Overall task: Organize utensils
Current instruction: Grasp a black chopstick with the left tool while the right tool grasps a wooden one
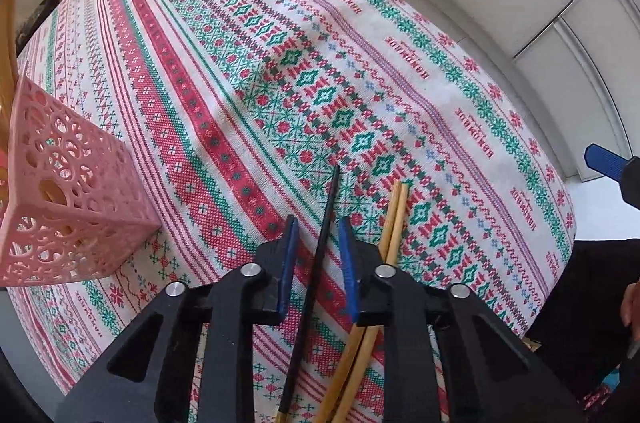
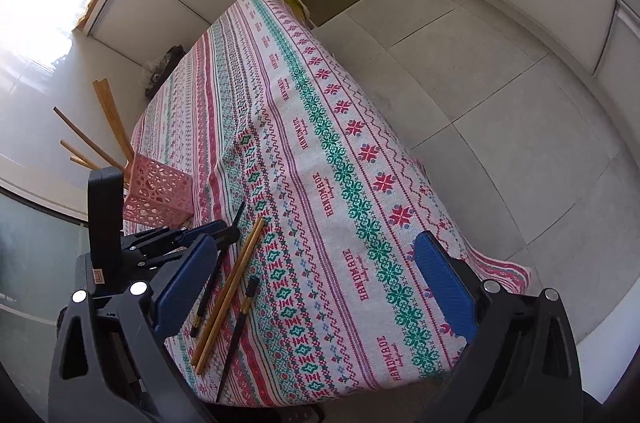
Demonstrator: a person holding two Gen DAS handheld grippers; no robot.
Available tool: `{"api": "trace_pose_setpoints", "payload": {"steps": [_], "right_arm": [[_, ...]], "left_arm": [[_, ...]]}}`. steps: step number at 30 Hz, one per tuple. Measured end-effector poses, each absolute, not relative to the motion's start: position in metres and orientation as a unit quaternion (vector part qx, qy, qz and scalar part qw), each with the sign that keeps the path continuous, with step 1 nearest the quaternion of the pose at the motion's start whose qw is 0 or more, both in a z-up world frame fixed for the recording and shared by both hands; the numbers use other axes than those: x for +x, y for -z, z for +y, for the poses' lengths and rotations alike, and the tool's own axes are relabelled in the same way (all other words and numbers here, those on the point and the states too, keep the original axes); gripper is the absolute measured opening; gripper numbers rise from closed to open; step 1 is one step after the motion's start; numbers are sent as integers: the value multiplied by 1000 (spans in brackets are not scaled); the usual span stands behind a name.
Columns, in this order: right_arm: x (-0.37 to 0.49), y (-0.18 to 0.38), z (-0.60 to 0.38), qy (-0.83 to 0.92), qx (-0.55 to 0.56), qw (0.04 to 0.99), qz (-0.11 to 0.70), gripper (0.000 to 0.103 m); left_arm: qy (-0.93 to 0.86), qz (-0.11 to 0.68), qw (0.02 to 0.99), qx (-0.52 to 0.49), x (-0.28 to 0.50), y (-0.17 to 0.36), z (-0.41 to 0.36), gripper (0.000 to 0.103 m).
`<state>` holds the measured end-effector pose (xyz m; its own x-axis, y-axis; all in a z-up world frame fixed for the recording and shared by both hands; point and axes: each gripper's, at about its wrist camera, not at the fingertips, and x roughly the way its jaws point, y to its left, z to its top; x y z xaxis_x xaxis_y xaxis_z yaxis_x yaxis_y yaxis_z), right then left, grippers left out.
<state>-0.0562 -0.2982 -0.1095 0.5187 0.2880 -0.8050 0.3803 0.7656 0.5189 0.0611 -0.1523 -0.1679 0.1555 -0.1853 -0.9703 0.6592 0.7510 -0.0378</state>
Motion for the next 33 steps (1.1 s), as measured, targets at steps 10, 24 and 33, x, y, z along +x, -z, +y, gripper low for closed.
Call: {"api": "trace_pose_setpoints", "payload": {"steps": [10, 24, 33], "right_arm": [[-45, 118, -259, -14, 314, 787, 531, 96], [-27, 162, -160, -27, 298, 700, 649, 39], [-10, 160, -134, 34, 219, 715, 663, 12]], "left_arm": [[280, 535, 767, 217, 31, 158, -125, 3], [281, 412, 851, 162, -36, 54, -41, 3], [290, 361, 876, 132, -59, 10, -9, 3]]}}
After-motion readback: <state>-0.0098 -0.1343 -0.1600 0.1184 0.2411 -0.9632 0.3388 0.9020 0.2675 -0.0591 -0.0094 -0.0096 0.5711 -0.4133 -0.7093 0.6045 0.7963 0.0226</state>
